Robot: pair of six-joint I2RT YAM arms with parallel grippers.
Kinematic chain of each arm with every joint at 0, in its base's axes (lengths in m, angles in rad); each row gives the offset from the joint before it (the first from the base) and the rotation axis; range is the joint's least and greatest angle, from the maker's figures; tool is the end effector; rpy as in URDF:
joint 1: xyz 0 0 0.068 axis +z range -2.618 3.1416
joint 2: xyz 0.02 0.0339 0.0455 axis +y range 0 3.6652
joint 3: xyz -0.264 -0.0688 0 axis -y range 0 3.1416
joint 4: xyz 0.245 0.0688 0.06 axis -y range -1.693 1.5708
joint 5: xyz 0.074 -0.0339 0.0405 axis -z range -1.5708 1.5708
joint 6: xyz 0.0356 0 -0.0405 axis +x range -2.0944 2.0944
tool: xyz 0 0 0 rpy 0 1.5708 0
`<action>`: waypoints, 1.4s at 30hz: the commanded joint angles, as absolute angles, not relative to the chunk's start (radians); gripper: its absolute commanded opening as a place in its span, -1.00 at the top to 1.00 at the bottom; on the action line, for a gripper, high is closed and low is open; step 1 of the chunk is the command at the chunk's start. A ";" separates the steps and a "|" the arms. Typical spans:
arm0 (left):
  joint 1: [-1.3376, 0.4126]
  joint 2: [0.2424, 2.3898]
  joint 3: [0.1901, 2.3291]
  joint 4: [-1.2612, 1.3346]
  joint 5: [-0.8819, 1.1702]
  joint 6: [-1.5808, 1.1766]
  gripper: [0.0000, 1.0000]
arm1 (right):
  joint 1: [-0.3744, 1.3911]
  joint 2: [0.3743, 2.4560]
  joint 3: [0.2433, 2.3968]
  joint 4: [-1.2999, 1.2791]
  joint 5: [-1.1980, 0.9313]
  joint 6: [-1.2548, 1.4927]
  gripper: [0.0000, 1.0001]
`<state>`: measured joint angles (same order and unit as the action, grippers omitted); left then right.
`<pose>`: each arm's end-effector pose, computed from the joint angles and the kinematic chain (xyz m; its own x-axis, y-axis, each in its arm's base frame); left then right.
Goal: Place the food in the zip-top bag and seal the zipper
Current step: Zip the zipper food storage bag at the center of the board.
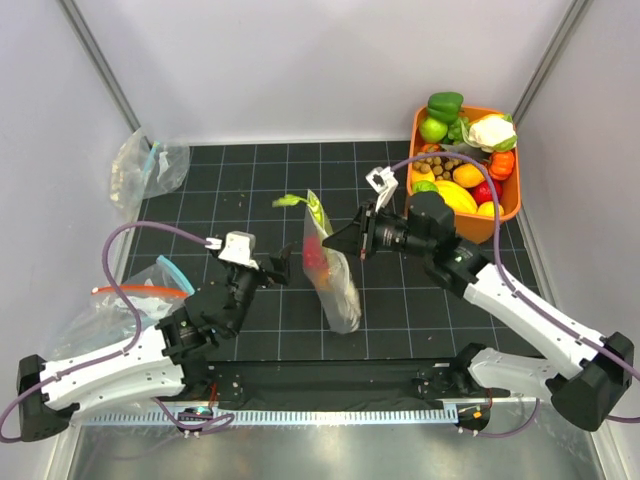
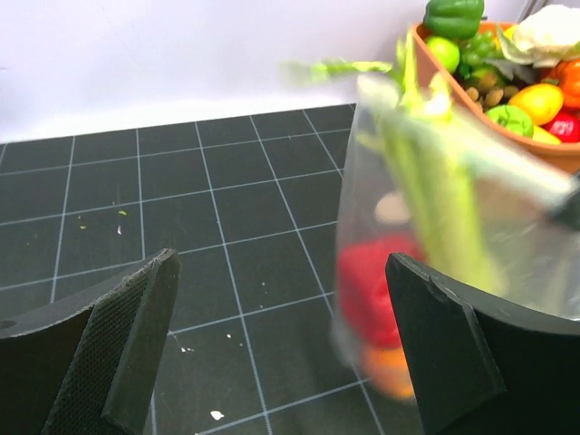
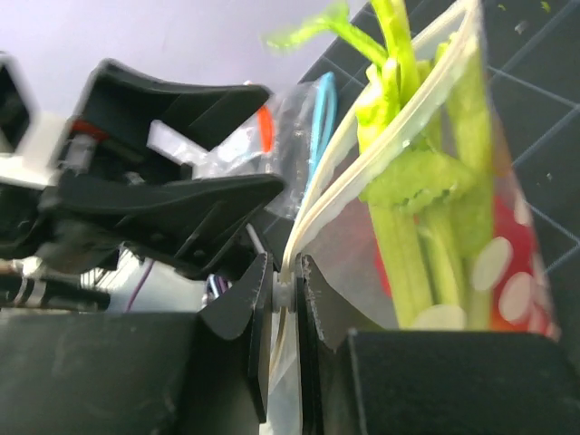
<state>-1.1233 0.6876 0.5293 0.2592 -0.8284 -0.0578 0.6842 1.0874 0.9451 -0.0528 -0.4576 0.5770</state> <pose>0.0950 -0.1374 0.3116 0.0266 -0.1457 -0.9890 0.2943 0.9466 -0.1316 0.1855 0.1716 0.3514 -0.6184 0.1271 -0.7755 -0.6748 0.4199 0.6069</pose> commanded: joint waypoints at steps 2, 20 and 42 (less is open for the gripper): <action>-1.114 0.624 0.560 0.247 -0.857 -0.138 -0.99 | 0.710 1.089 1.158 -0.208 -0.563 0.410 0.98; -1.082 0.549 0.574 0.161 -0.716 -0.225 -1.00 | 0.821 1.052 1.227 -0.517 -0.414 0.109 0.98; -0.890 0.531 0.522 0.109 -0.539 -0.428 -1.00 | 0.939 1.009 1.183 -0.558 -0.336 -0.189 0.98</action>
<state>-0.9043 0.5823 0.5426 0.0544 -0.6971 -0.3771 0.9325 1.0218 1.1618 -0.5785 -0.3710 -0.1246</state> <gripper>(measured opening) 0.996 0.179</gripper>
